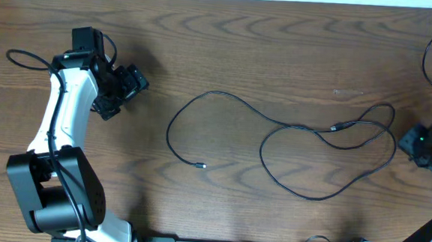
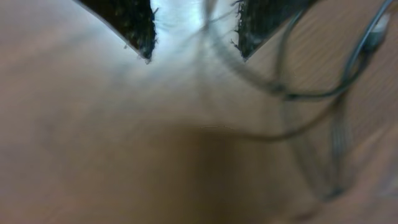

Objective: Untangle cables

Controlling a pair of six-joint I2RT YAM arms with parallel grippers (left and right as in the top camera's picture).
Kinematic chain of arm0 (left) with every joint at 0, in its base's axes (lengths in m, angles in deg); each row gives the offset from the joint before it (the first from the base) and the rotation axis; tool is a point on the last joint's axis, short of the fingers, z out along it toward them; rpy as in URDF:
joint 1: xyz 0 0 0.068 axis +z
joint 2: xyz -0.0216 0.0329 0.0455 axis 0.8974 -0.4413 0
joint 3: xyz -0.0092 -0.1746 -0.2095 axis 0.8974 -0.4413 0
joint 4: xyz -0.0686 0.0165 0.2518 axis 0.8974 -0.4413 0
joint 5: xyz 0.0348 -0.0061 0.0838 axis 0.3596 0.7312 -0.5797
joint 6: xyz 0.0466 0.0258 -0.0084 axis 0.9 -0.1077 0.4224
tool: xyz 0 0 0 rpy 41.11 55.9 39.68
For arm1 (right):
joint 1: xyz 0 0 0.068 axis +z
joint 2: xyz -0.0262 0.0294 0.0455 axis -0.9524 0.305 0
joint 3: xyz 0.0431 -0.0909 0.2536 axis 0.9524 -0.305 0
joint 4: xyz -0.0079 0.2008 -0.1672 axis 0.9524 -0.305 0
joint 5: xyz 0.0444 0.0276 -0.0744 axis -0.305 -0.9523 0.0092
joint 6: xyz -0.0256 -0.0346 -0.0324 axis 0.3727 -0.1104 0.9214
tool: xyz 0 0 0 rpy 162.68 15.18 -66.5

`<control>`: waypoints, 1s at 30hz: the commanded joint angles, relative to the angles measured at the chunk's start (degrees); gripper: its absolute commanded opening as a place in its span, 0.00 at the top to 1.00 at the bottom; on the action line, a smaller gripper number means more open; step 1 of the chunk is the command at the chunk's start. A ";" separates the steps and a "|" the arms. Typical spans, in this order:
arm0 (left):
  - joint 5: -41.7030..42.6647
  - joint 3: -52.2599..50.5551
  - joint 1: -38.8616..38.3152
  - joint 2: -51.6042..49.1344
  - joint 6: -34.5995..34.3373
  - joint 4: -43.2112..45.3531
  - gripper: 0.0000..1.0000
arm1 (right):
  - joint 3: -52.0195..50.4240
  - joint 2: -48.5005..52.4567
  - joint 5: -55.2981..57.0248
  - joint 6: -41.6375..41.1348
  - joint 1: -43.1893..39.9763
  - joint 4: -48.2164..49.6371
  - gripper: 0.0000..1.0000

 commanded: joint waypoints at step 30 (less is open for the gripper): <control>-0.39 -0.11 -0.02 -0.28 -0.09 -0.20 0.06 | -0.09 7.82 -24.06 54.45 29.49 4.39 0.01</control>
